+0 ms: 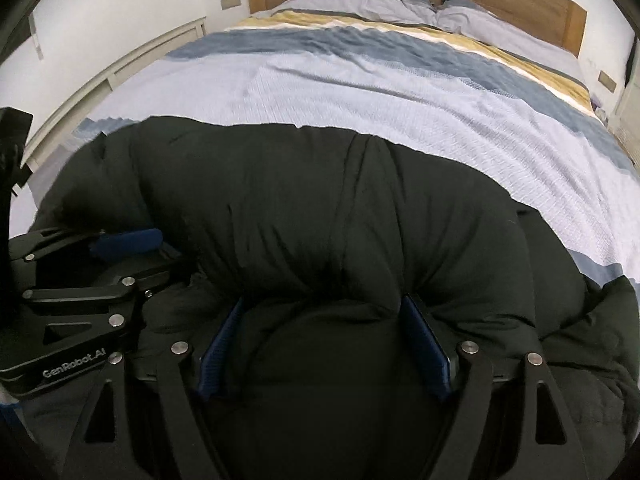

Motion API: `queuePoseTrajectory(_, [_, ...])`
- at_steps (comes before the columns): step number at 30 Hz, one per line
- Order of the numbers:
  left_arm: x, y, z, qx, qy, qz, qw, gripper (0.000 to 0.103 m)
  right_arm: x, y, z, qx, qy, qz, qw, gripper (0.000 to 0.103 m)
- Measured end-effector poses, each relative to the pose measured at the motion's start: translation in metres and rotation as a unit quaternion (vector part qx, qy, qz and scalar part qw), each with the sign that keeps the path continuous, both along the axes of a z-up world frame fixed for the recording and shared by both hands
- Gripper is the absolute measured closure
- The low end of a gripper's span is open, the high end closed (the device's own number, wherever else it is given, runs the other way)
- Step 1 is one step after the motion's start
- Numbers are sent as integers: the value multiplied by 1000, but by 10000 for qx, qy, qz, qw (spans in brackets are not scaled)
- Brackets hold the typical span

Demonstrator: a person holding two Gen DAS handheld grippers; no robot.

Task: Fold large clothes
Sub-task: 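Press the folded black coat flat with both grippers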

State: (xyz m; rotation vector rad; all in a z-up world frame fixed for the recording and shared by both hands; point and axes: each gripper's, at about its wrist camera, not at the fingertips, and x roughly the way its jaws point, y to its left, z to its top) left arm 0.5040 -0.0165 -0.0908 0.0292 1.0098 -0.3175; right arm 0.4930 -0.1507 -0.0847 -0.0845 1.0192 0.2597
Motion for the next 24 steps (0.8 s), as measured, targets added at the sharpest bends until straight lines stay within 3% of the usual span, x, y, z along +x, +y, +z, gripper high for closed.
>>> queuePoseTrajectory(7, [-24,4,24,22,92,95,9999,61,-23,-4,29,44,68,-8,10000,25])
queuePoseTrajectory(13, [-73,2,56,-38,-134,188,9997,60,-79,-7,69,230,-237,215,9992,23])
queuePoseTrajectory(24, [-101,-8,34,372,-221,222,9988,53,-99,-19,35,199,-97,196,9996,23])
